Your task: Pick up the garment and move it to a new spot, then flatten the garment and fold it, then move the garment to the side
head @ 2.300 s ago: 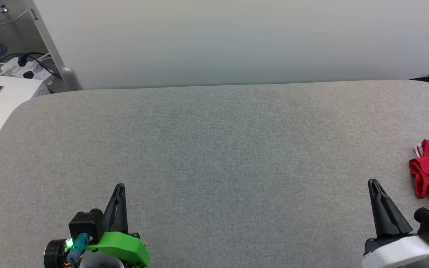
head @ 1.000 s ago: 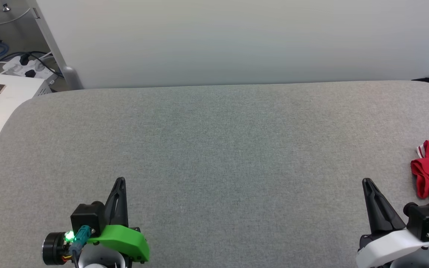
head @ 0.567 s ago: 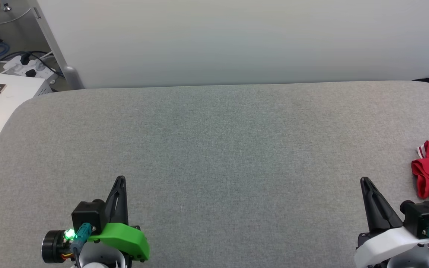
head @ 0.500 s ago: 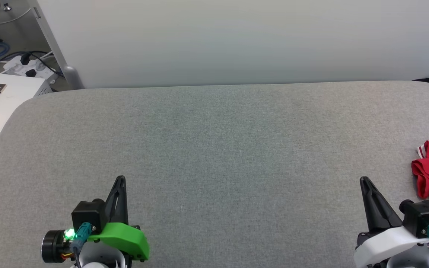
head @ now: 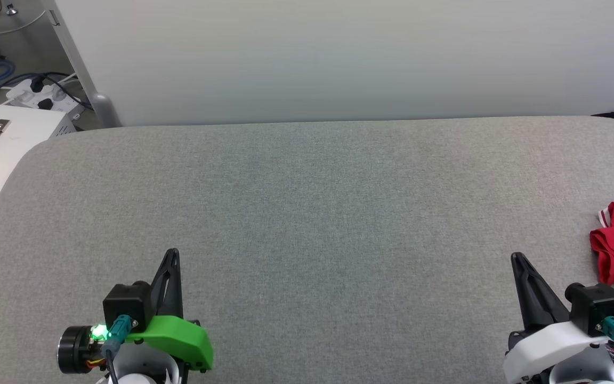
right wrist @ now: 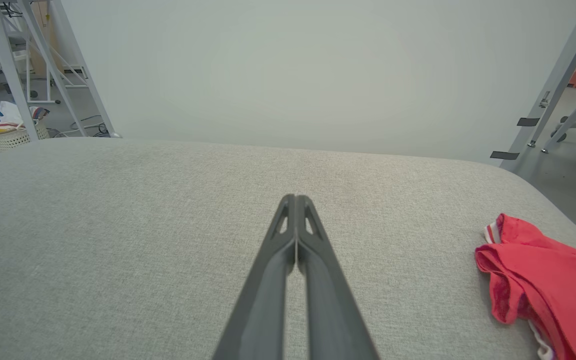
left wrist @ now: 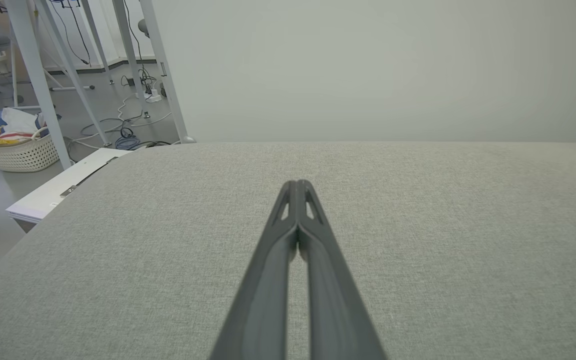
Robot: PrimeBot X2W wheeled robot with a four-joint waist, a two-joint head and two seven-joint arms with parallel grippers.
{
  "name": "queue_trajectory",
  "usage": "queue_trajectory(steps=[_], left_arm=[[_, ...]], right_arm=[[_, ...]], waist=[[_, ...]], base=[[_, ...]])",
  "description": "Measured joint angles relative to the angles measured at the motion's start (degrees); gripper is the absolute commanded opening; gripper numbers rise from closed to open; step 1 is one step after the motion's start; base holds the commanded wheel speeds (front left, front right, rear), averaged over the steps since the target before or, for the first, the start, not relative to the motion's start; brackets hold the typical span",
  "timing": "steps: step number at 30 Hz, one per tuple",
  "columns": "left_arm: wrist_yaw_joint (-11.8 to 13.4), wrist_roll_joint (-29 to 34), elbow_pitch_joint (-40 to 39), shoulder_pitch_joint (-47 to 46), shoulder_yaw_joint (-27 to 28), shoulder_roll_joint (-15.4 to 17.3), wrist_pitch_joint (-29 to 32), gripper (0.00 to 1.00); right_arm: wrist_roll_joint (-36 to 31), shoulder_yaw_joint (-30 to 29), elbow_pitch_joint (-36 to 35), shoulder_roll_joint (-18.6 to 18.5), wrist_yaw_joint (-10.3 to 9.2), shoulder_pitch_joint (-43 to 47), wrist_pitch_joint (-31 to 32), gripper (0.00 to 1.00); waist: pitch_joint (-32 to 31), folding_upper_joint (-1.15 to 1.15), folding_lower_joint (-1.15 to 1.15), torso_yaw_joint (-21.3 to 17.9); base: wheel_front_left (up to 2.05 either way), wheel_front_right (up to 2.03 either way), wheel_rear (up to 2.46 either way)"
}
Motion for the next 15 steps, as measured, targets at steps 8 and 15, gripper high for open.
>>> queue_trajectory(steps=[8,15], left_arm=[[-0.45,1.15,-0.67,0.0,0.79,-0.66,1.05,0.0],[-0.53,2.16,-1.38,0.0,1.31,-0.98,1.82,0.0]], right_arm=[[-0.67,0.02,0.67,0.2,0.0,-0.67,0.08,0.0],[-1.13,0.03,1.21,0.31,0.0,-1.16,0.42,0.0]], waist=[[0.01,0.0,0.0,0.07],[0.02,0.0,0.0,0.14]], base=[[0.0,0.0,0.0],[0.0,0.0,0.0]])
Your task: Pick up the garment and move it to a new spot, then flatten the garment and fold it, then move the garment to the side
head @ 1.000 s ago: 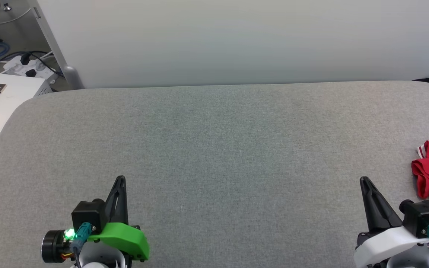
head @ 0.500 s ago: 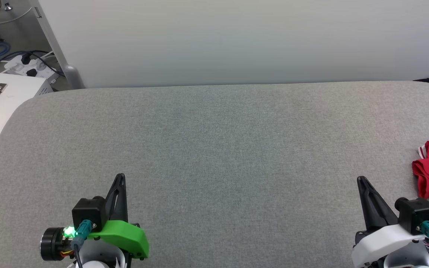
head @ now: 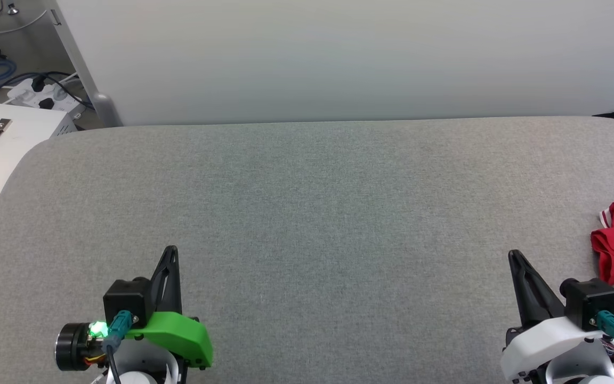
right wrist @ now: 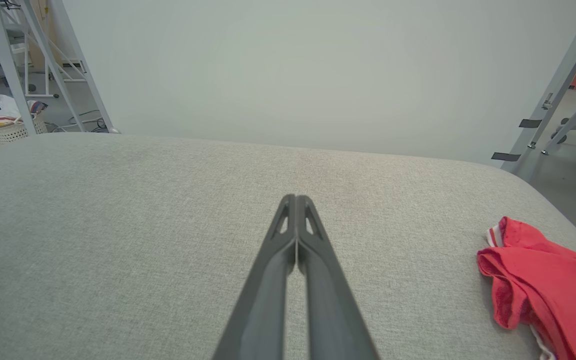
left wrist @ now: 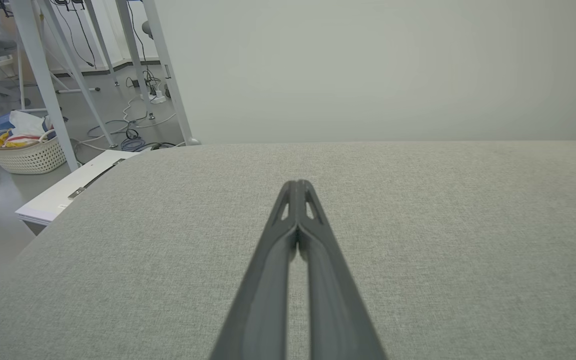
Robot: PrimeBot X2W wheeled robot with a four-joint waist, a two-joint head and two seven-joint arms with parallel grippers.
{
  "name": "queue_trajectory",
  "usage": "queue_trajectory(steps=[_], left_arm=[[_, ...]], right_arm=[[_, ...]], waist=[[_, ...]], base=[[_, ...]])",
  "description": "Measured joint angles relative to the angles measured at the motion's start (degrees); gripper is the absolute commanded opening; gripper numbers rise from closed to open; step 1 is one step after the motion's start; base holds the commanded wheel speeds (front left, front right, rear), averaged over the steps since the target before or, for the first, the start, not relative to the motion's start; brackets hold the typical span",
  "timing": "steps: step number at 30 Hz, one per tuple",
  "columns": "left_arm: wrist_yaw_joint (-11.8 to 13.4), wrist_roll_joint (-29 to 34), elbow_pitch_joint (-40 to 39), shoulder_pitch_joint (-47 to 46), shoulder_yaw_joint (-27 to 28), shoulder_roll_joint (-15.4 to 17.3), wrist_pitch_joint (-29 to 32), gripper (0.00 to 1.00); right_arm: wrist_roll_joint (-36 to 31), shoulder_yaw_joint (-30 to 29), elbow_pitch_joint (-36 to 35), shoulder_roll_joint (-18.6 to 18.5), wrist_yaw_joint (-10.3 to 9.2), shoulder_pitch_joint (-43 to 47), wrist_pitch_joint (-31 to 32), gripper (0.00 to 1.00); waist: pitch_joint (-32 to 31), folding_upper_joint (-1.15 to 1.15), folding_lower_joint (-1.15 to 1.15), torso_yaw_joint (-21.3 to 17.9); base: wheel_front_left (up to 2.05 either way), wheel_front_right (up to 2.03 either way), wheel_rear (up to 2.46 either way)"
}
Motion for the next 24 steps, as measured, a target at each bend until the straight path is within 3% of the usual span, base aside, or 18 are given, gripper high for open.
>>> queue_trajectory(steps=[24], left_arm=[[-1.08,3.14,-1.96,0.0,1.89,-1.53,2.7,0.0]], right_arm=[[-2.56,0.01,1.89,0.51,0.0,-1.9,0.67,0.0]], waist=[[0.03,0.0,0.0,0.22]], base=[[0.0,0.0,0.0]])
